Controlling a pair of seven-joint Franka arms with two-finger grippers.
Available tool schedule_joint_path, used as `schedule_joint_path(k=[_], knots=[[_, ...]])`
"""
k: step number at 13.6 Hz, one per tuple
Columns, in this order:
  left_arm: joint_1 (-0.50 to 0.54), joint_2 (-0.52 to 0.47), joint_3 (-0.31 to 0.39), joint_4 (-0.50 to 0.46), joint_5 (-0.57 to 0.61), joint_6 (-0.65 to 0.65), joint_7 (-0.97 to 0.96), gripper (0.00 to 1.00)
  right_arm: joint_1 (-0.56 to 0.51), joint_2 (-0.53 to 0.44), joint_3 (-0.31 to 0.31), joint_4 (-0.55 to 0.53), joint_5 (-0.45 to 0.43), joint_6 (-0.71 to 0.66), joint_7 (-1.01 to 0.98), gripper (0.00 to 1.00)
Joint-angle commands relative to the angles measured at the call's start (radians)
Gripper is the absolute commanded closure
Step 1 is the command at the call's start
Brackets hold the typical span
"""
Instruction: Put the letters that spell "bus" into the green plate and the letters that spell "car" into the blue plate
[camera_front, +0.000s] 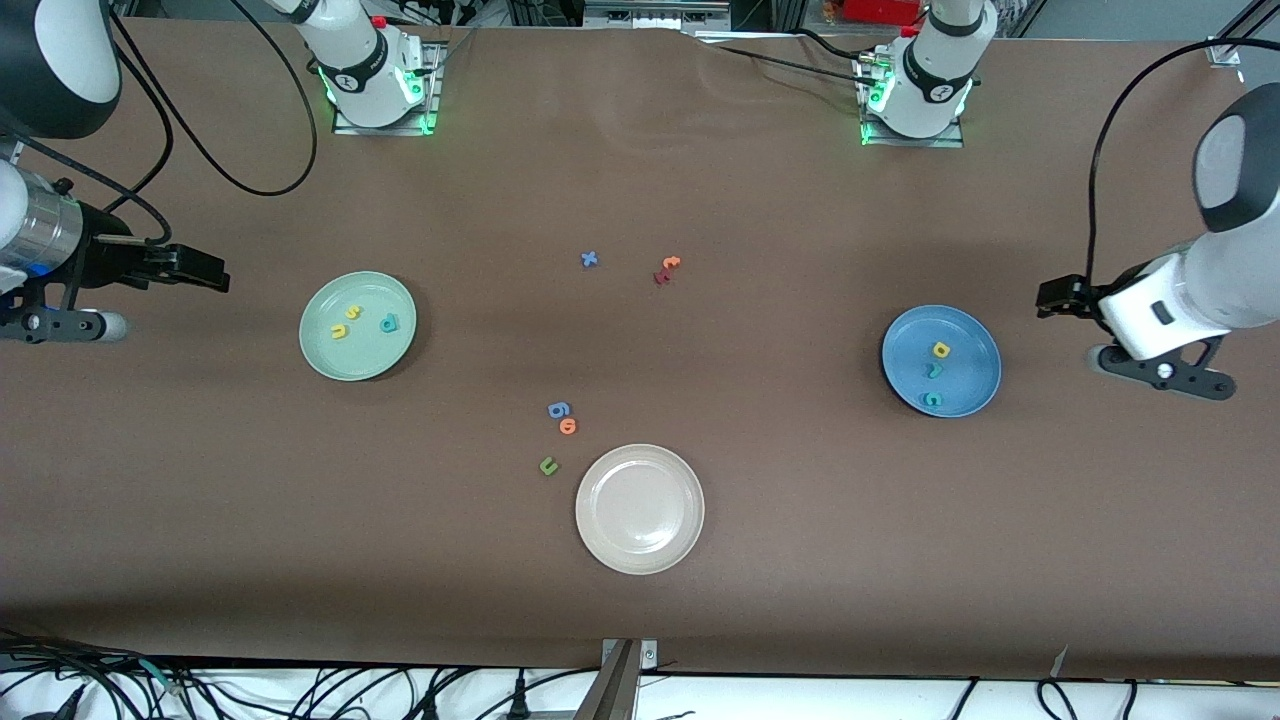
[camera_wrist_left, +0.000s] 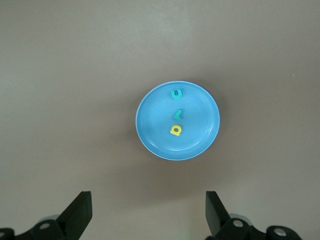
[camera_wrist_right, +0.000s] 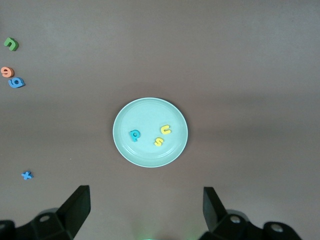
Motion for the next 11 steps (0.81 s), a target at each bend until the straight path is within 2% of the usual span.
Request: schedule_joint_path(k=[1,3,6,7,9,11], knots=[[0.005,-0.008,0.001,0.050,-0.012,-0.051,0.013,0.00,-0.004,-0.016,0.006,-0.018,-0.017,0.014,-0.005,0.01],[0.005,-0.007,-0.005,0.050,-0.012,-0.052,-0.022,0.00,-0.007,-0.015,0.006,-0.016,-0.013,0.020,-0.004,0.01],[-0.021,-0.007,-0.005,0.051,-0.009,-0.052,-0.205,0.00,-0.008,-0.013,0.004,-0.015,-0.014,0.017,-0.004,0.00],[-0.082,-0.013,0.022,0.048,-0.009,-0.044,-0.211,0.00,-0.008,-0.013,0.004,-0.015,-0.018,0.020,-0.004,0.00],[-0.165,-0.066,0.146,0.016,-0.020,-0.013,-0.201,0.00,-0.005,-0.013,0.006,-0.015,-0.036,0.022,-0.005,0.00],[-0.196,-0.100,0.173,-0.021,-0.040,-0.001,-0.184,0.00,-0.007,-0.013,0.006,-0.015,-0.044,0.023,-0.005,0.00]])
